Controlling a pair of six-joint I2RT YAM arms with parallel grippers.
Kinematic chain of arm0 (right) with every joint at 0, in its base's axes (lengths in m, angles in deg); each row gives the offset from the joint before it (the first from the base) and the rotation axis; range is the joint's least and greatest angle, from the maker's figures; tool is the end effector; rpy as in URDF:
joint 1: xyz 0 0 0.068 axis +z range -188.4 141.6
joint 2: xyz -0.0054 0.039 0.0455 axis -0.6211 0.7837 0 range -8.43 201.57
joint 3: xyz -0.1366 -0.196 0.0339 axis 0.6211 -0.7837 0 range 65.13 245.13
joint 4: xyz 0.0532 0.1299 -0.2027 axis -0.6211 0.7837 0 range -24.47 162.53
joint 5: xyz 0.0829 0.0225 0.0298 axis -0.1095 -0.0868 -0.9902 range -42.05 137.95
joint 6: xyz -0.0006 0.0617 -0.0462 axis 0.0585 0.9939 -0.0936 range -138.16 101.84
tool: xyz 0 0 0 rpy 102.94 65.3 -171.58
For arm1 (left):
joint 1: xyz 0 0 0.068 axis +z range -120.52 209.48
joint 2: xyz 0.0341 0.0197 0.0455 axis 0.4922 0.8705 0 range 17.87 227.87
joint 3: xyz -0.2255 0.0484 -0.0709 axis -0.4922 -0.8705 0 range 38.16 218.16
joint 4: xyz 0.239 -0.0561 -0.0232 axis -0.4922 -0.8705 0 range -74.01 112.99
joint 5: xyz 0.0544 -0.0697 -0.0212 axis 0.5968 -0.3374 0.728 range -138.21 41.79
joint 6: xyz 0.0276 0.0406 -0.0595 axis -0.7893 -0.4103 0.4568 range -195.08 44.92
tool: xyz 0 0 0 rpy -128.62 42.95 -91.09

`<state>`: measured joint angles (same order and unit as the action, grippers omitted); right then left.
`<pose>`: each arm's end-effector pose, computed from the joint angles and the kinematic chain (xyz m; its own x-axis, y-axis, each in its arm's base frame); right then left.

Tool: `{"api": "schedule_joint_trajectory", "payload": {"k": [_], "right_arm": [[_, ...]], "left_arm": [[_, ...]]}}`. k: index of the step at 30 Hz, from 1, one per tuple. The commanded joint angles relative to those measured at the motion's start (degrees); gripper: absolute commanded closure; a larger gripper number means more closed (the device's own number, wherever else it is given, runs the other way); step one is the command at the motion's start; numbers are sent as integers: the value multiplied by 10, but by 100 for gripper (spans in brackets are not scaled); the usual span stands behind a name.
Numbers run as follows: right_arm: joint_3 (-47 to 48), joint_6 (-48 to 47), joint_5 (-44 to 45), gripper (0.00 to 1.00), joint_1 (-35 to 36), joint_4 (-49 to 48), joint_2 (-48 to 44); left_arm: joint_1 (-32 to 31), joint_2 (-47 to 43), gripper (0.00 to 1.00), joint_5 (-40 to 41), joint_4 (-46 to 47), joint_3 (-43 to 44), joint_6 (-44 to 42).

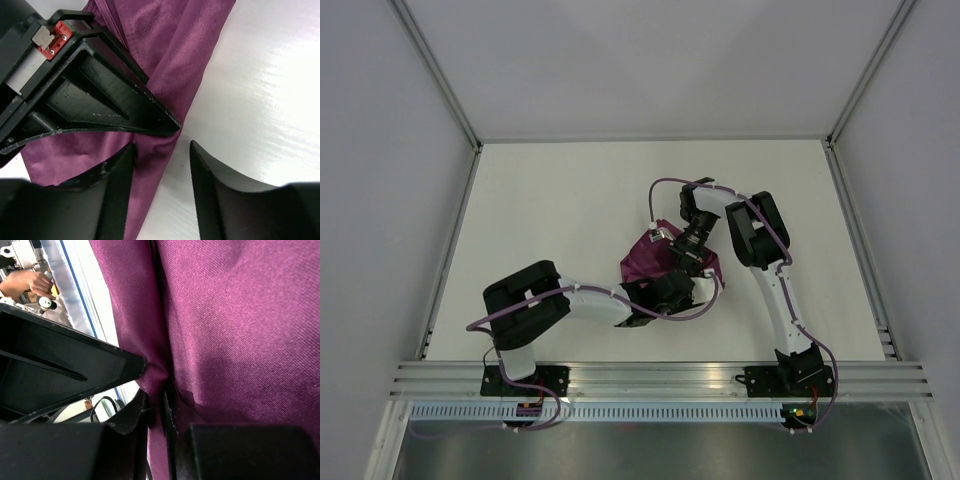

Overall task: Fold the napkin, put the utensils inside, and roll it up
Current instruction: Roll the napkin at the center of the board.

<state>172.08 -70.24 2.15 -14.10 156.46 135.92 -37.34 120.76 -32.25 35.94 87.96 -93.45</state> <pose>0.3016 0.1878 0.0629 -0.5328 -0.8439 -0.0625 -0.4912 0.2483 0.8349 0.1590 -0.3257 0.1034 0.0116 0.7426 -0.6697 0.8402 0.3559 0.4092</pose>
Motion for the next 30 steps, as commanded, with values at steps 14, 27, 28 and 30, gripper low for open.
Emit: {"api": "schedule_joint_trajectory", "payload": {"k": [14,27,28,30], "right_arm": [[18,-41,42,65,-11,-77,4],[-10,80,-29,38,-54,-160,-174],[-15,92,-36,38,-70,-170,-186],[-34,118,-45,38,-86,-201,-209]], "left_arm": [[50,64,90,-145,-81,32,11],[83,78,98,-277,-129,58,30],[87,78,98,-297,-150,65,32],[100,85,98,-318,-161,71,36]]}}
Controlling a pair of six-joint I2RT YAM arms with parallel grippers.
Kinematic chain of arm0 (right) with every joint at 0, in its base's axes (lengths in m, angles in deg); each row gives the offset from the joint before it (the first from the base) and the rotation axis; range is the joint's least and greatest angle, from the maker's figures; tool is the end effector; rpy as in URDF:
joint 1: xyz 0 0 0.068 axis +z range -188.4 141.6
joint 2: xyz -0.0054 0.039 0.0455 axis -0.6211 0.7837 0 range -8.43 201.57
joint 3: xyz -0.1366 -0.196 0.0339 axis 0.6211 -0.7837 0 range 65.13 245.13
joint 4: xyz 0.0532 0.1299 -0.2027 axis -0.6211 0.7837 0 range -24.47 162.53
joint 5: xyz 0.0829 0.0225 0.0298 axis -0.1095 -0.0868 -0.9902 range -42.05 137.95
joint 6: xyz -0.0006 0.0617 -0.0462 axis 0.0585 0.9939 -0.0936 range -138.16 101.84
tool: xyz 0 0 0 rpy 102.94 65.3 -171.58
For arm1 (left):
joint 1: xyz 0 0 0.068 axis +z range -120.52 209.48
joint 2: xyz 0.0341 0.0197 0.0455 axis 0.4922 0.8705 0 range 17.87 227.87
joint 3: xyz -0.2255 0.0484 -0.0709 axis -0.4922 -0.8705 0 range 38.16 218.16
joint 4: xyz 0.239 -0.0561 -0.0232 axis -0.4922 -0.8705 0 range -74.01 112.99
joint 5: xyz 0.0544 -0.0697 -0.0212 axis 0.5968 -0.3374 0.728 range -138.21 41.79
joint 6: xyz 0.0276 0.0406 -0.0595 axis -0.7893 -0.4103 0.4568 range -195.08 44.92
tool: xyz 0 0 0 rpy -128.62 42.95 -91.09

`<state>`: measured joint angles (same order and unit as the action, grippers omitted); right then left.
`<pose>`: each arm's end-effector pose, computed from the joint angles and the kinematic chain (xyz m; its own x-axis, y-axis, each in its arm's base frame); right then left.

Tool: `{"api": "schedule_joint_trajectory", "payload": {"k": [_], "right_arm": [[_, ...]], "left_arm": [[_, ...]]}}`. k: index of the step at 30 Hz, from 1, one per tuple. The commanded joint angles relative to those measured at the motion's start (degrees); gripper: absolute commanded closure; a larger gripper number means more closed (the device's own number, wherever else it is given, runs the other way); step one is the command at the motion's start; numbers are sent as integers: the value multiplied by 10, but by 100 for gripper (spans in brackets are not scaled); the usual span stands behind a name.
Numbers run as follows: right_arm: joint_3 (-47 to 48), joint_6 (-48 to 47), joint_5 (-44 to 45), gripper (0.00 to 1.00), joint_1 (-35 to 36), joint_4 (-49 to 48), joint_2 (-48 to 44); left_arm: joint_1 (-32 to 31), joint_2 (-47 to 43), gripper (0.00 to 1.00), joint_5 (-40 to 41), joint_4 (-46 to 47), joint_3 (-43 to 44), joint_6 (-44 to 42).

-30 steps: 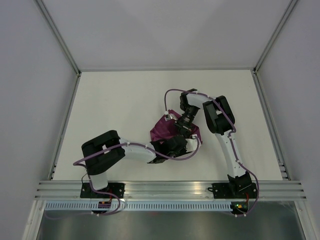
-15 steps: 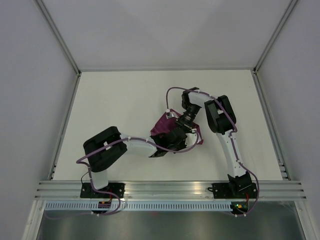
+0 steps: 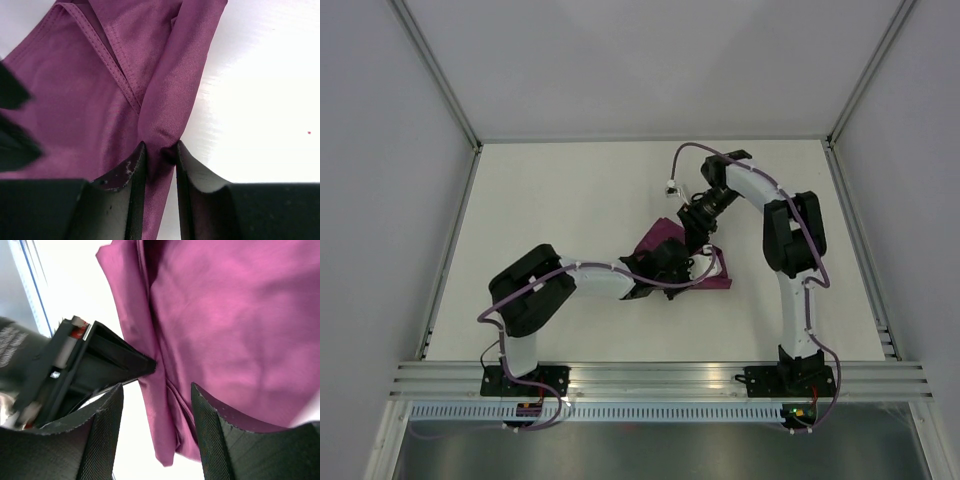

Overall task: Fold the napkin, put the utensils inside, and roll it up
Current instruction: Roll the napkin at the center of the board.

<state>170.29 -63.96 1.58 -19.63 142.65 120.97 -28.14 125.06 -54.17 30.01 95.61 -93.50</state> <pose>0.3415 0.1663 0.1360 -0.5849 -0.7211 -0.3714 -0.7261 0.2613 0.6360 0.2001 -0.3284 0.1039 -0.0664 0.6915 -0.7193 0.9504 0.2633 0.1654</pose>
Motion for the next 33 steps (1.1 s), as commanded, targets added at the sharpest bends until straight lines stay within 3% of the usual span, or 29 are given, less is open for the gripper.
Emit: {"api": "schedule_joint_trajectory", "payload": {"k": [1,9,17,23,27,33], "right_arm": [[-28,68,-49,38,-50,-99,-91],[-224,156,-34,38,-152,-329,-282],[-484,67,54,33,-148,-531,-498],[-633,23,151,29,-31,-588,-608],[-673,25,203,28,71,-610,-610],[-717,33,291,28,169,-667,-581]], "left_arm": [[16,44,98,-119,-114,5,42],[89,97,98,-285,-180,69,74],[163,172,98,-448,-258,148,101],[185,230,98,-504,-330,219,110],[190,250,98,-518,-344,252,126],[190,267,98,-526,-348,268,142]]}}
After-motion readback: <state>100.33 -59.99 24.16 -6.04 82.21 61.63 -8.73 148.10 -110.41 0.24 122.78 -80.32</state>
